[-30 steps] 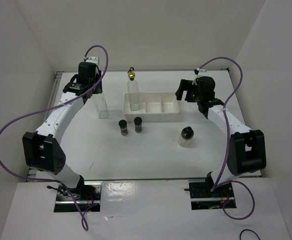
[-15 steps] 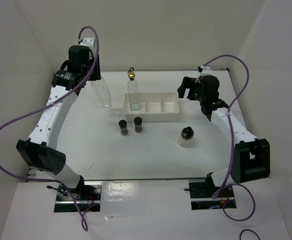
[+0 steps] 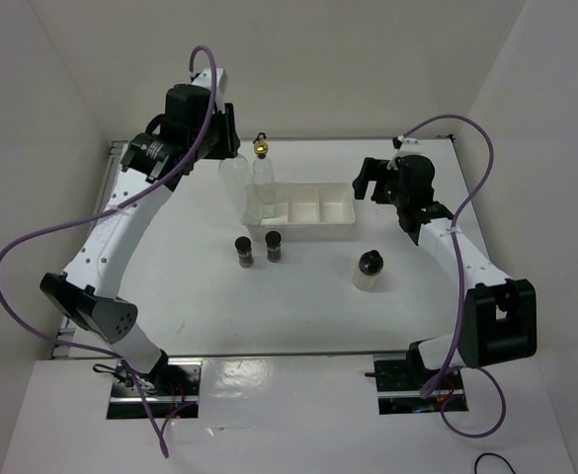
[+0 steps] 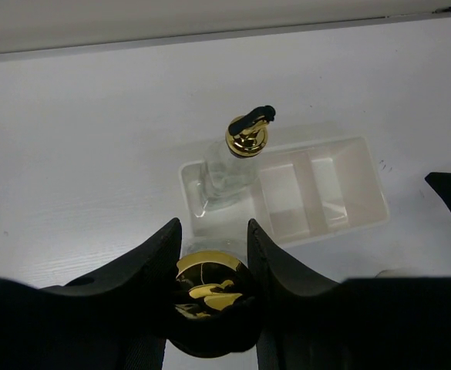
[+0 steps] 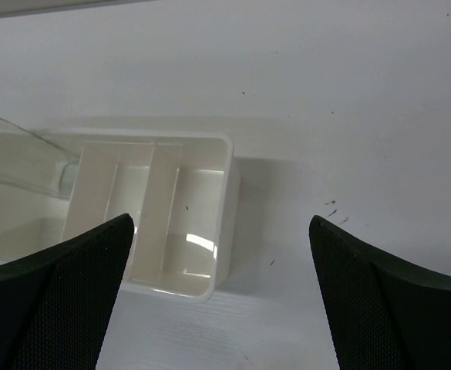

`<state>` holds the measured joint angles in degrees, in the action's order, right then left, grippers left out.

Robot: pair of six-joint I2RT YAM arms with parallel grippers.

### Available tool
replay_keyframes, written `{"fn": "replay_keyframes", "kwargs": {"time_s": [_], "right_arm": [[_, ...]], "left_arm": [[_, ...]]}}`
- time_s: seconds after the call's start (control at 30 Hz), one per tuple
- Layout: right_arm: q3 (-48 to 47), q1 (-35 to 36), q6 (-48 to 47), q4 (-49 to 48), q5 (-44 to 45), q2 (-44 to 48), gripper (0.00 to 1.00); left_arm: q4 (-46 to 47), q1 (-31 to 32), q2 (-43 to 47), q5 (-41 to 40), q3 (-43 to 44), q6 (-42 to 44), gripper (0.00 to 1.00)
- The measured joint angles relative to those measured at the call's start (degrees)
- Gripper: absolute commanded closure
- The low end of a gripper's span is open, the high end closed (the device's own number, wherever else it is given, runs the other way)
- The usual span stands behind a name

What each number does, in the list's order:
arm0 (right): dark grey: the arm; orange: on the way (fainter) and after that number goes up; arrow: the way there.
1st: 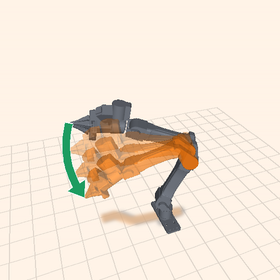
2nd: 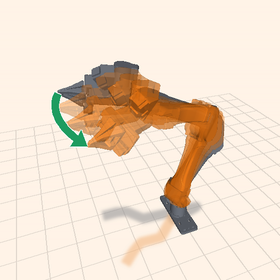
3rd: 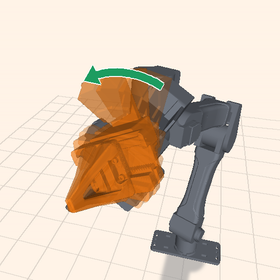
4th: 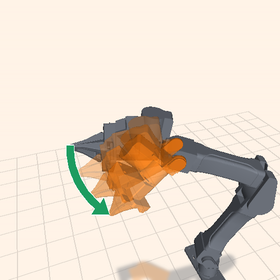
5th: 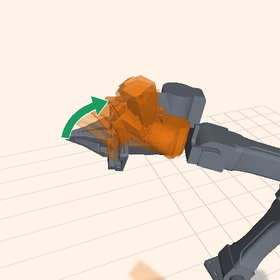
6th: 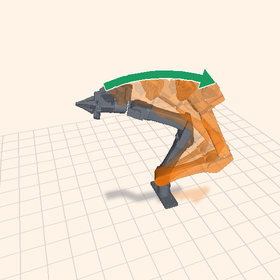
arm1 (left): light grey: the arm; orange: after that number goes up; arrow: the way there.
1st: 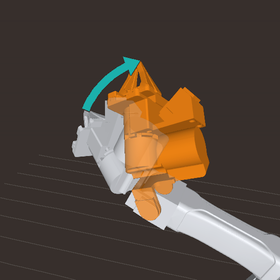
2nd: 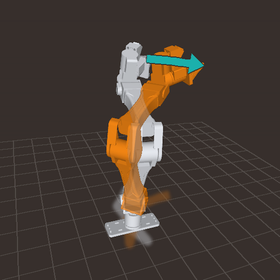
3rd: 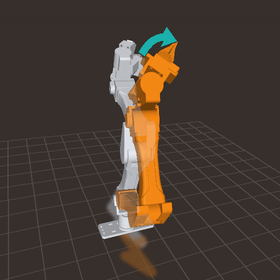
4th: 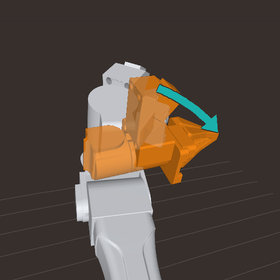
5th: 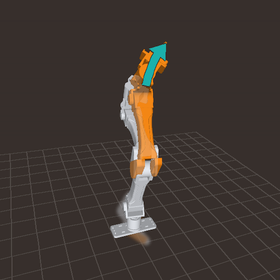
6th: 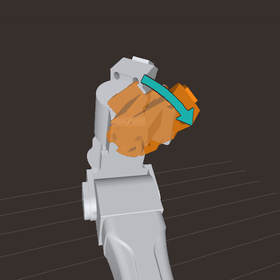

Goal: Organize the condiment bottles

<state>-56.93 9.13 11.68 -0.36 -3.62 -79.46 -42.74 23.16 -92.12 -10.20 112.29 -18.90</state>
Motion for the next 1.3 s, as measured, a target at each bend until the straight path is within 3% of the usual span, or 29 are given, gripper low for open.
{"fn": "replay_keyframes", "kwargs": {"time_s": [0.27, 0.6, 1.0, 1.3], "right_arm": [[0.7, 0.0, 0.0, 0.1, 0.0, 0.6, 0.01], [1.2, 0.0, 0.0, 0.1, 0.2, 0.7, 0.01], [1.2, 0.0, -0.6, 0.1, 0.2, 0.7, 0.01], [1.2, 0.0, -0.7, 0.1, 0.2, 0.7, 0.01]], "left_arm": [[2.8, 4.1, -1.0, -3.6, -2.0, -3.4, 0.91], [7.7, 4.2, -1.0, -6.7, -7.1, -6.7, 0.91], [10.4, 5.6, -3.4, -9.8, -7.5, -7.0, 0.92], [13.0, 8.7, -4.0, -16.0, -13.0, -7.1, 0.92]]}}
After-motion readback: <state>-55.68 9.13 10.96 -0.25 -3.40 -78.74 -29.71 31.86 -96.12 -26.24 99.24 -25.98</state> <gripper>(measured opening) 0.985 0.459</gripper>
